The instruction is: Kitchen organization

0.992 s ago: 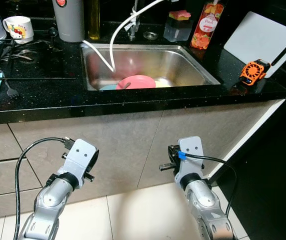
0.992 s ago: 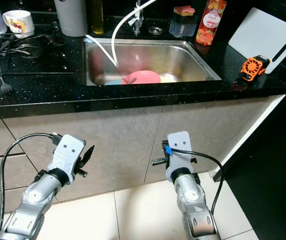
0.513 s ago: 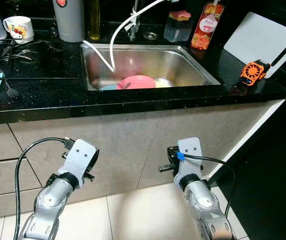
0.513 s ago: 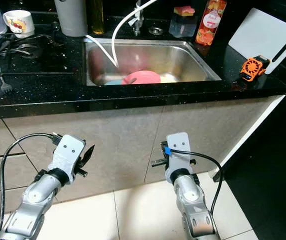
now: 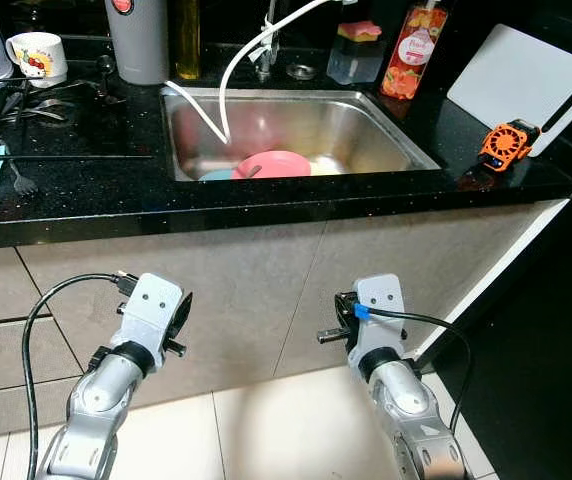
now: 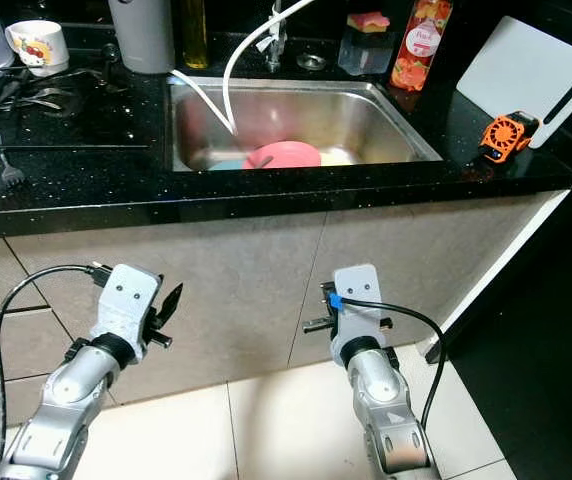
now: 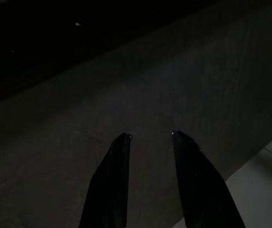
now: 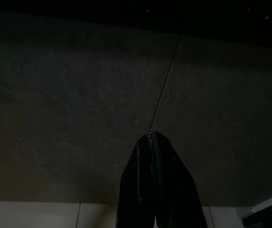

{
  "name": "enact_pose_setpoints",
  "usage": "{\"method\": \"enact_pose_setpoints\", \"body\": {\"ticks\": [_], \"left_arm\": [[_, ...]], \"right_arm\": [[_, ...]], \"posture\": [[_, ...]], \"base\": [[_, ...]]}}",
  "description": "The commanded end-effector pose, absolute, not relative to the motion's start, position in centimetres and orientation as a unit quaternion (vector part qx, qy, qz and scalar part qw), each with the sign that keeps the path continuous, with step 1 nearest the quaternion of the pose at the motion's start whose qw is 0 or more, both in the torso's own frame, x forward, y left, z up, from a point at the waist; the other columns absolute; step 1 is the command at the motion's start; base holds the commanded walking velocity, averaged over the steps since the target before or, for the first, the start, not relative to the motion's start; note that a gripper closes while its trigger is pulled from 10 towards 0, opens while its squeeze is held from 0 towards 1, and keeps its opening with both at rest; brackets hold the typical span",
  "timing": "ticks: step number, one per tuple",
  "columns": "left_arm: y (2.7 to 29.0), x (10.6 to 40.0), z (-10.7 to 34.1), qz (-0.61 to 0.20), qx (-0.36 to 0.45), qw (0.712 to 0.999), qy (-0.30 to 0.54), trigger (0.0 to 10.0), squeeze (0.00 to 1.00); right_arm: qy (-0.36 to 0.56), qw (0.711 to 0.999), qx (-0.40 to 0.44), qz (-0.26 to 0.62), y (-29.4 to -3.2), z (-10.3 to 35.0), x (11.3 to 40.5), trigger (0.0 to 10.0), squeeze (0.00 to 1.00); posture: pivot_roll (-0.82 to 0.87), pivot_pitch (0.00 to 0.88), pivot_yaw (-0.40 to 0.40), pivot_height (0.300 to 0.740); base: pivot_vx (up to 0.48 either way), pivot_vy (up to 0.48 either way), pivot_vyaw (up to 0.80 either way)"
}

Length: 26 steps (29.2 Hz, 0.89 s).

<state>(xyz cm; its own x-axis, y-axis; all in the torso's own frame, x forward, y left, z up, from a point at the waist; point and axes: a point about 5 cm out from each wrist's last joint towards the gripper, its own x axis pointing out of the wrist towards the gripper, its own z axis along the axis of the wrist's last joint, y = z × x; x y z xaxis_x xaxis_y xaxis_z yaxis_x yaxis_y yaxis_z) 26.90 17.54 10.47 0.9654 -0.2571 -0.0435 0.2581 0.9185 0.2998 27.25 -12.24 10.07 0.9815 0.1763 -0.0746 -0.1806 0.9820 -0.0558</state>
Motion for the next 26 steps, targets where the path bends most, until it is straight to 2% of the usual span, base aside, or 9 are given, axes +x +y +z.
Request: {"method": "enact_pose_setpoints", "body": {"ticks": [1, 6, 12, 13, 24, 25, 26], "left_arm": [[17.11, 26.86, 10.23, -0.145, 0.154, 0.977, 0.006, 10.0, 0.00], [16.99, 26.81, 10.41, -0.151, 0.147, 0.978, -0.002, 9.3, 0.00], [16.98, 26.87, 10.41, -0.154, 0.151, 0.976, -0.002, 9.4, 0.00], [17.06, 26.91, 10.33, -0.151, 0.155, 0.976, 0.003, 10.0, 0.00], [16.96, 26.96, 10.29, -0.159, 0.152, 0.975, 0.003, 10.0, 0.00], [16.89, 26.93, 10.35, -0.162, 0.154, 0.975, 0.000, 9.1, 0.00], [16.82, 26.90, 10.37, -0.164, 0.155, 0.974, -0.002, 8.8, 0.00]], "right_arm": [[0.044, 0.995, -0.032, 0.082, -12.62, 9.69, 27.22, 10.0, 0.00], [0.043, 0.995, -0.032, 0.082, -12.64, 9.74, 27.29, 10.0, 0.00], [0.043, 0.995, -0.032, 0.081, -12.65, 9.75, 27.33, 10.0, 0.00], [0.042, 0.995, -0.031, 0.081, -12.64, 9.76, 27.33, 10.0, 0.00], [0.042, 0.995, -0.031, 0.080, -12.64, 9.81, 27.39, 10.0, 0.00], [0.042, 0.995, -0.031, 0.081, -12.66, 9.81, 27.40, 10.0, 0.00], [0.042, 0.995, -0.031, 0.081, -12.67, 9.82, 27.40, 10.0, 0.00]], "posture": [[0.16, 0.037, -0.097, 0.740], [0.16, 0.039, -0.099, 0.740], [0.16, 0.039, -0.099, 0.740], [0.16, 0.040, -0.098, 0.740], [0.16, 0.041, -0.098, 0.740], [0.16, 0.042, -0.099, 0.740], [0.16, 0.042, -0.100, 0.740]], "base": [[0.000, 0.000, 0.00], [0.000, 0.000, 0.00], [0.000, 0.000, 0.00], [0.000, 0.000, 0.00], [0.000, 0.000, 0.00], [0.000, 0.000, 0.00], [0.000, 0.000, 0.00]]}}
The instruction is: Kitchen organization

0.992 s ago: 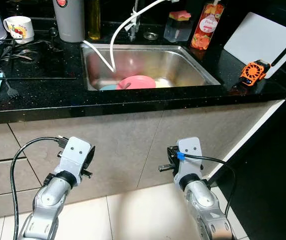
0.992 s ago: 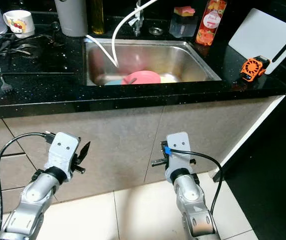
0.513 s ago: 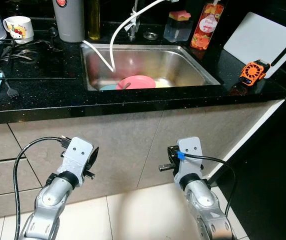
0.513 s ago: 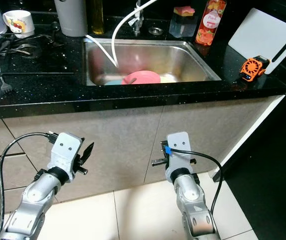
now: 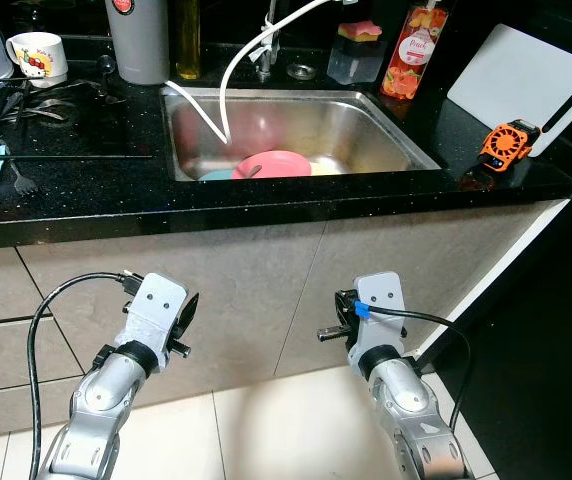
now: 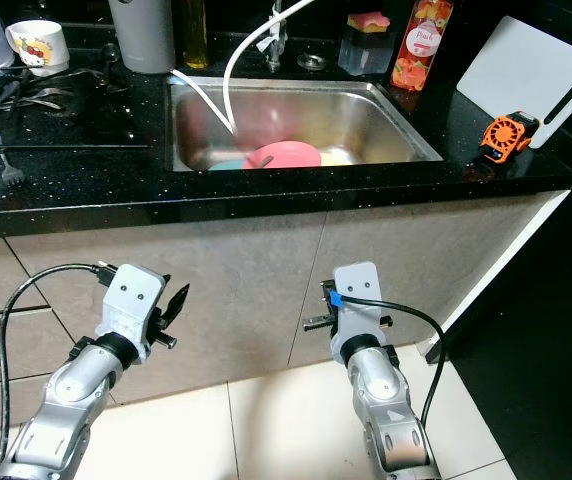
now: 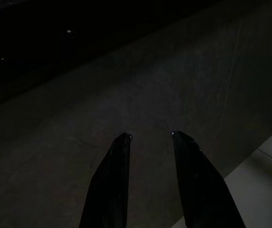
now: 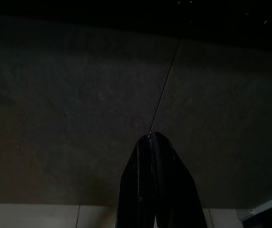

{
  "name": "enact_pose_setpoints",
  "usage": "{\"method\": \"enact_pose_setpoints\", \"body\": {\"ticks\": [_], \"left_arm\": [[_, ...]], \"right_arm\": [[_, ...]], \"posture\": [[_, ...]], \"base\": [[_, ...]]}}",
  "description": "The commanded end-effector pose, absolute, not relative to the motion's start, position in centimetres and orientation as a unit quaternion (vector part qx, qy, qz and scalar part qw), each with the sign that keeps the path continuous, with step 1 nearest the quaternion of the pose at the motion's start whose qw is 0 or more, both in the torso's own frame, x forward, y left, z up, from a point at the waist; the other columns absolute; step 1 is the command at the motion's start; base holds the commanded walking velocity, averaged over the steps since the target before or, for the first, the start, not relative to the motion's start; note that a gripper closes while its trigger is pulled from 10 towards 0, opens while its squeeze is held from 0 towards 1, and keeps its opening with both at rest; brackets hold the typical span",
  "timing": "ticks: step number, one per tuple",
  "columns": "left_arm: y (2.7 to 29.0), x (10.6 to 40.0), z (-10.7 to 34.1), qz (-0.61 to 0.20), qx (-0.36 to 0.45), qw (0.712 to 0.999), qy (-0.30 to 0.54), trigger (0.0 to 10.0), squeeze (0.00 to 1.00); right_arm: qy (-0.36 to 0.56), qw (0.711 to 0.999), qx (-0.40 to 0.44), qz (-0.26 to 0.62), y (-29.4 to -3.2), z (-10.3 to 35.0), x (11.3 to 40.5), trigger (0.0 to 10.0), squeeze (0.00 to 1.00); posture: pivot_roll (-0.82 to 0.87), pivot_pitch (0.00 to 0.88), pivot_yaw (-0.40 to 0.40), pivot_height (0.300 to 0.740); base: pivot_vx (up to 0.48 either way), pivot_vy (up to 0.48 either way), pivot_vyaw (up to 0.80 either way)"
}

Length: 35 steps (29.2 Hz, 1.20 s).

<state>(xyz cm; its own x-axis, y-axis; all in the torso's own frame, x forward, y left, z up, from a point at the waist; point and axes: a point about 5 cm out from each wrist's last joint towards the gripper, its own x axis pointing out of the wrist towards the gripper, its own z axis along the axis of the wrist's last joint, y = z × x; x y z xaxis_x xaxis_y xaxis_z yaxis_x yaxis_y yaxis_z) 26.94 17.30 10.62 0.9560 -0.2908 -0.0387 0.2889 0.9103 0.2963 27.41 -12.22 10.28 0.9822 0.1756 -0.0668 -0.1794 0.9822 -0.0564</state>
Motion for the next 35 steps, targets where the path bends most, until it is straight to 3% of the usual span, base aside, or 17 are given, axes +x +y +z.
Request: {"method": "enact_pose_setpoints", "body": {"ticks": [1, 3, 4, 35], "left_arm": [[16.78, 26.87, 10.36, -0.165, 0.157, 0.974, -0.001, 9.4, 0.00], [16.78, 26.87, 10.29, -0.163, 0.159, 0.974, 0.002, 9.4, 0.00], [16.83, 26.89, 10.22, -0.159, 0.160, 0.974, 0.005, 10.0, 0.00], [17.01, 27.13, 9.84, -0.151, 0.149, 0.977, 0.017, 10.0, 0.00]], "right_arm": [[0.042, 0.995, -0.031, 0.081, -12.70, 9.82, 27.40, 10.0, 0.00], [0.042, 0.995, -0.032, 0.081, -12.71, 9.82, 27.39, 10.0, 0.00], [0.042, 0.995, -0.032, 0.081, -12.73, 9.82, 27.38, 10.0, 0.00], [0.042, 0.995, -0.036, 0.087, -12.61, 9.69, 27.40, 10.0, 0.00]], "posture": [[0.16, 0.042, -0.100, 0.740], [0.16, 0.042, -0.101, 0.740], [0.16, 0.042, -0.101, 0.740], [0.17, 0.026, -0.102, 0.740]], "base": [[0.000, 0.000, 0.00], [0.000, 0.000, 0.00], [0.000, 0.000, 0.00], [0.000, 0.000, 0.00]]}}
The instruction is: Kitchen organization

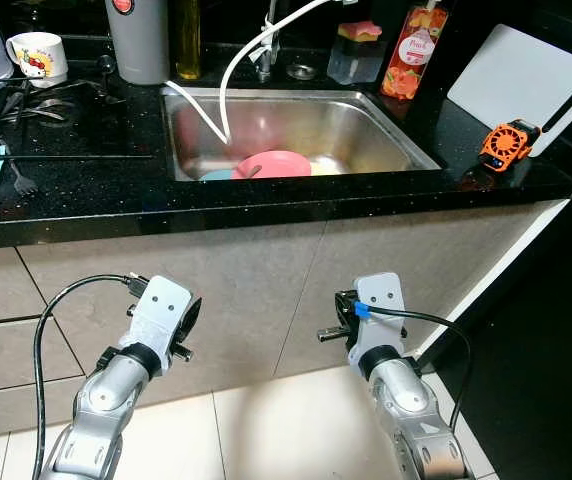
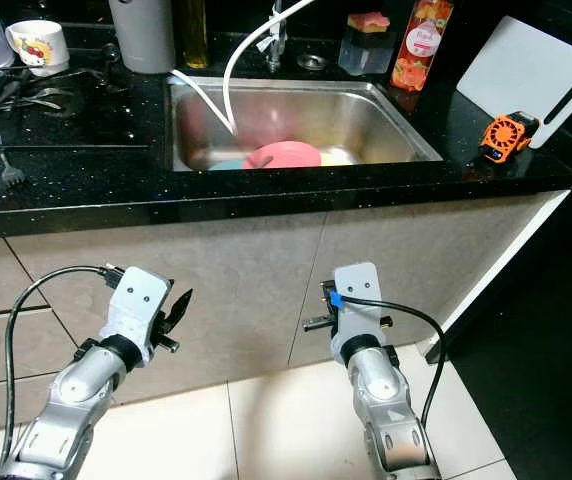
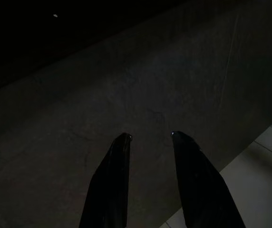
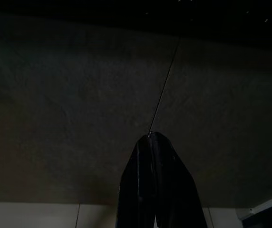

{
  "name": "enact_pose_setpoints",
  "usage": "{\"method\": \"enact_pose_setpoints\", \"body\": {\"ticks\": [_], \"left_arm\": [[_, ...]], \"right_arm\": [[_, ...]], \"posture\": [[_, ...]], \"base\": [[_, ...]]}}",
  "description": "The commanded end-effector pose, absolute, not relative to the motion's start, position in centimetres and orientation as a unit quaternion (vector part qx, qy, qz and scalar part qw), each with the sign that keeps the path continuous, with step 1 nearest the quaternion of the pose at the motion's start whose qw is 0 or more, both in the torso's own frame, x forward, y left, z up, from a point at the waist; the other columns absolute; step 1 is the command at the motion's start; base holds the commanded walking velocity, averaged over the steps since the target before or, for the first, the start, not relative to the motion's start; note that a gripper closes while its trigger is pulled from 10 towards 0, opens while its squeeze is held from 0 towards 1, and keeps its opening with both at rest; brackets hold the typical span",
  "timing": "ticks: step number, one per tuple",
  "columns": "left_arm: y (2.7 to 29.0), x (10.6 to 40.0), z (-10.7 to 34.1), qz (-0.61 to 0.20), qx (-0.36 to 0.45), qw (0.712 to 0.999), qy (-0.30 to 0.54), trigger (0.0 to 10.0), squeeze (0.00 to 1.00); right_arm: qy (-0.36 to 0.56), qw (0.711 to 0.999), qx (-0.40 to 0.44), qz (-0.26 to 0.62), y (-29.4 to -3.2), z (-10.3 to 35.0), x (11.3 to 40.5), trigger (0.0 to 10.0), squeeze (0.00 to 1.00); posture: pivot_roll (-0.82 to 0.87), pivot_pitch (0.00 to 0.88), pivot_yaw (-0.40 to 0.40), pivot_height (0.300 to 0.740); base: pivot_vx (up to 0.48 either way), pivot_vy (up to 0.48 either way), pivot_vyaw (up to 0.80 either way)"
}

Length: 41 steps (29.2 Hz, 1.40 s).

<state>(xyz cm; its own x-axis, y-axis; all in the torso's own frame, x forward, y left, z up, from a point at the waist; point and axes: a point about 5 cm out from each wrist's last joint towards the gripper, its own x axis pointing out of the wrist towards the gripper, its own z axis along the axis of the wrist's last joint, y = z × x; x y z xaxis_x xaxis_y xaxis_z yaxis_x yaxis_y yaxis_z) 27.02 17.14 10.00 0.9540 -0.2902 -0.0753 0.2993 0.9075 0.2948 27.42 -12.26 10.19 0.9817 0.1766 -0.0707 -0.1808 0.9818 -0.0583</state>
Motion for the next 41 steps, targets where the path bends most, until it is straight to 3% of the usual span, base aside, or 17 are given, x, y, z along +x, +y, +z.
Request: {"method": "enact_pose_setpoints", "body": {"ticks": [1, 41], "left_arm": [[17.03, 27.16, 9.88, -0.148, 0.147, 0.978, 0.015, 10.0, 0.00], [17.27, 27.34, 10.12, -0.136, 0.148, 0.979, 0.010, 10.0, 0.00]], "right_arm": [[0.042, 0.995, -0.036, 0.087, -12.62, 9.66, 27.39, 10.0, 0.00], [0.043, 0.995, -0.032, 0.083, -12.71, 9.76, 27.41, 10.0, 0.00]], "posture": [[0.17, 0.024, -0.103, 0.740], [0.16, 0.040, -0.102, 0.740]], "base": [[0.000, 0.000, 0.00], [0.000, 0.000, 0.00]]}}
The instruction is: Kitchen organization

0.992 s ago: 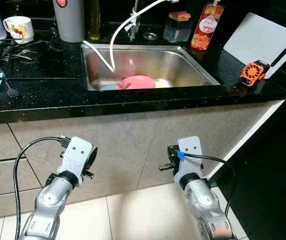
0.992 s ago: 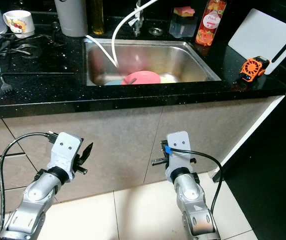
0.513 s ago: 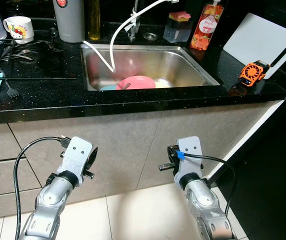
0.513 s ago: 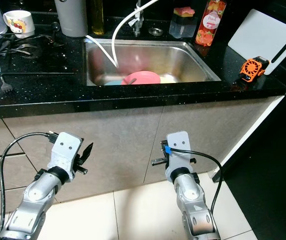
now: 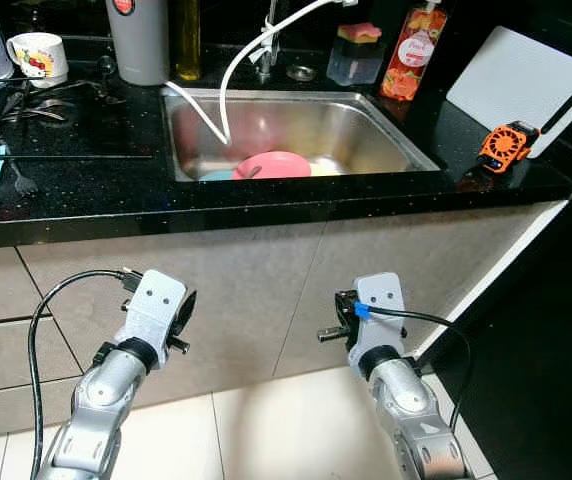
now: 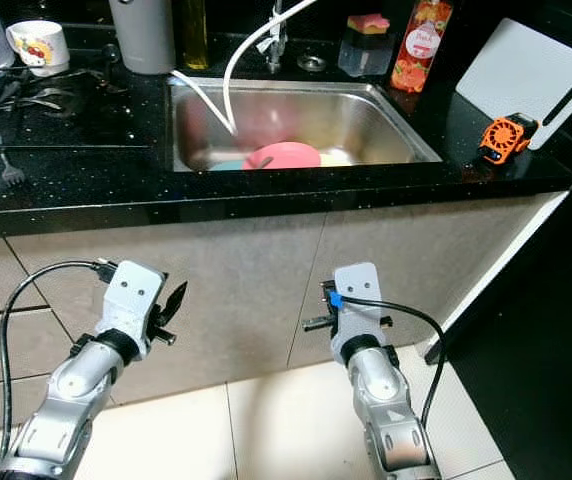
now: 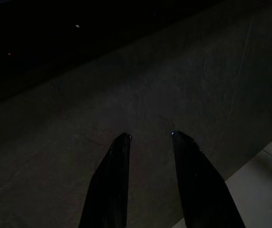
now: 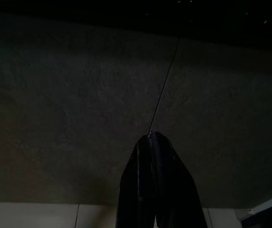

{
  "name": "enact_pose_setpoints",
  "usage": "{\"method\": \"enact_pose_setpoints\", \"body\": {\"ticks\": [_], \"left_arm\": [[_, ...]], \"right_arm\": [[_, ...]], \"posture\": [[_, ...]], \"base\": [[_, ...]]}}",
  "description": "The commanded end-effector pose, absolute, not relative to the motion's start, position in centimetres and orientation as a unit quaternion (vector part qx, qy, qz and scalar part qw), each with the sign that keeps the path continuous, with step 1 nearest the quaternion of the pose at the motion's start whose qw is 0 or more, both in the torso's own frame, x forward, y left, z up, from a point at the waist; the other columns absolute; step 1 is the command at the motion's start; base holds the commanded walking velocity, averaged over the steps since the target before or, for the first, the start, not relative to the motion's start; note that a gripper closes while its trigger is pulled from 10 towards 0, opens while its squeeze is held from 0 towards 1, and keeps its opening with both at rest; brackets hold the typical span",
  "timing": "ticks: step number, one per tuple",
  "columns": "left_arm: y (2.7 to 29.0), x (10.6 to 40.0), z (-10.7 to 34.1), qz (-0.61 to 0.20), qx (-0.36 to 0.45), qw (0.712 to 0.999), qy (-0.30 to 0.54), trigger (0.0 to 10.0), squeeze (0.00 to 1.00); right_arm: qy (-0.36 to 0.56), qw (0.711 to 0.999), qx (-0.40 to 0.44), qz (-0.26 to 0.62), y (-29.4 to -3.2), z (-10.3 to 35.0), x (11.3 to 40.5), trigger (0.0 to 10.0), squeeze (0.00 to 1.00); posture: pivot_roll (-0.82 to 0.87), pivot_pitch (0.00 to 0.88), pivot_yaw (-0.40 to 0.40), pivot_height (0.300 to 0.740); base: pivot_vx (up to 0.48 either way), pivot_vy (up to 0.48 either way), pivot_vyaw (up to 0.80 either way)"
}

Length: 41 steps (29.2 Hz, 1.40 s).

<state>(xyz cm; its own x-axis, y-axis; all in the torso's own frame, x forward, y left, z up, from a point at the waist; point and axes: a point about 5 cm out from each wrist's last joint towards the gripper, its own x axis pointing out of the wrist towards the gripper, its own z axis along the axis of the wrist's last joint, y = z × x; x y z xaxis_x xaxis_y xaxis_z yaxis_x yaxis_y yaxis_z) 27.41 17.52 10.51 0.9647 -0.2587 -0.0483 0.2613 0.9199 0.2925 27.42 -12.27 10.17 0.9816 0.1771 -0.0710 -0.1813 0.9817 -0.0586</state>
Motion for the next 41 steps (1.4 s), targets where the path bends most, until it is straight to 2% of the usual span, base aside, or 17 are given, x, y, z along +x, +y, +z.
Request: {"method": "enact_pose_setpoints", "body": {"ticks": [1, 25, 32, 36, 41], "left_arm": [[17.3, 27.3, 10.1, -0.136, 0.148, 0.979, 0.010, 10.0, 0.00], [17.4, 27.4, 10.2, -0.136, 0.151, 0.979, 0.011, 10.0, 0.00], [17.4, 27.5, 11.4, -0.122, 0.196, 0.973, -0.016, 10.0, 0.00], [16.6, 27.4, 13.1, -0.117, 0.177, 0.976, -0.036, 10.0, 0.00], [15.6, 27.0, 14.6, -0.119, 0.114, 0.985, -0.046, 10.0, 0.00]], "right_arm": [[0.043, 0.995, -0.032, 0.083, -12.7, 9.8, 27.4, 10.0, 0.00], [0.043, 0.995, -0.028, 0.081, -12.6, 9.8, 27.5, 10.0, 0.00], [0.039, 0.996, -0.030, 0.077, -12.8, 10.0, 27.4, 10.0, 0.00], [0.030, 0.997, -0.034, 0.070, -13.3, 10.5, 27.4, 10.0, 0.00], [-0.010, 0.999, 0.002, 0.049, -14.1, 13.1, 27.9, 10.0, 0.00]], "posture": [[0.16, 0.040, -0.102, 0.740], [0.17, 0.042, -0.098, 0.740], [0.16, 0.046, -0.102, 0.740], [0.17, 0.052, -0.103, 0.740], [0.16, 0.056, -0.108, 0.740]], "base": [[0.000, 0.000, 0.00], [0.000, 0.000, 0.00], [0.000, 0.000, 0.00], [0.000, 0.000, 0.00], [0.000, 0.000, 0.00]]}}
